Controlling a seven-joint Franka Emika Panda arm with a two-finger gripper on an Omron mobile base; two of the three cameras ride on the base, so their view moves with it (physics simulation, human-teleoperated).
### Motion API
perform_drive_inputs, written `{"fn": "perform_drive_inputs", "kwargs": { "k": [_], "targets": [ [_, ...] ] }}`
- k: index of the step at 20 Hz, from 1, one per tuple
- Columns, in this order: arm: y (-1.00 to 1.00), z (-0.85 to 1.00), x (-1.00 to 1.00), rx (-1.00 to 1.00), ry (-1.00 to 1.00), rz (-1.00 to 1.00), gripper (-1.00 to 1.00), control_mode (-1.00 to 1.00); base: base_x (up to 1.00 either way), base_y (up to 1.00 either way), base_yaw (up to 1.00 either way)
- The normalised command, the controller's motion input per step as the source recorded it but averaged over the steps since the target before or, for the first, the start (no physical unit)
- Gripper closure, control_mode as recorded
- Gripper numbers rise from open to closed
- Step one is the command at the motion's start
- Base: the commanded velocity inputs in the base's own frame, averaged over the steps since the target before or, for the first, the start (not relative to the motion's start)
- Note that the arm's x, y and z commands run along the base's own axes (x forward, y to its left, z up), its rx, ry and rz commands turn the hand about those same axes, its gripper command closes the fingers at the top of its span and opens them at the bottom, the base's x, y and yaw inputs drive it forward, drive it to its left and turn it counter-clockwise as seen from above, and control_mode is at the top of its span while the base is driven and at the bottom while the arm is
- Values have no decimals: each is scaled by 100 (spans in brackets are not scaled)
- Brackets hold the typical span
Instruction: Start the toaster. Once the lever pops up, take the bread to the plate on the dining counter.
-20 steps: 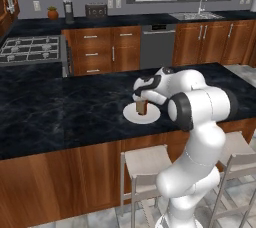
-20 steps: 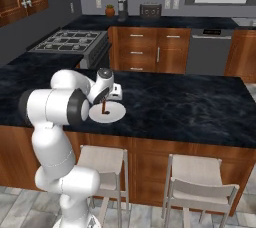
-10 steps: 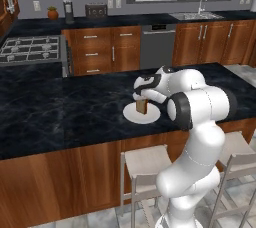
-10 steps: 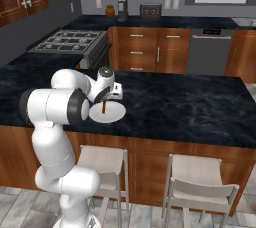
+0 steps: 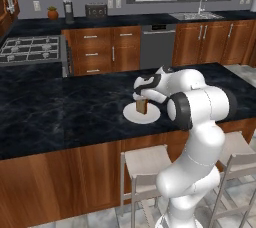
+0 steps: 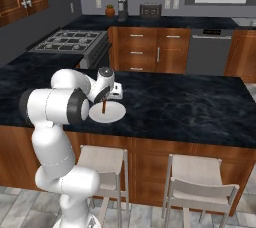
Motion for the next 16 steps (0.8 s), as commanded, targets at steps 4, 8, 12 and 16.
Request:
{"fn": "perform_drive_inputs", "kwargs": {
  "k": [4, 8, 12, 16],
  "targets": [
    [0, 0, 0, 0, 0, 0, 100, -100, 0, 0, 0],
    [0, 0, 0, 0, 0, 0, 100, -100, 0, 0, 0],
    [0, 0, 0, 0, 0, 0, 100, -100, 0, 0, 0],
    [0, 0, 0, 0, 0, 0, -100, -100, 0, 0, 0]
  ]
}}
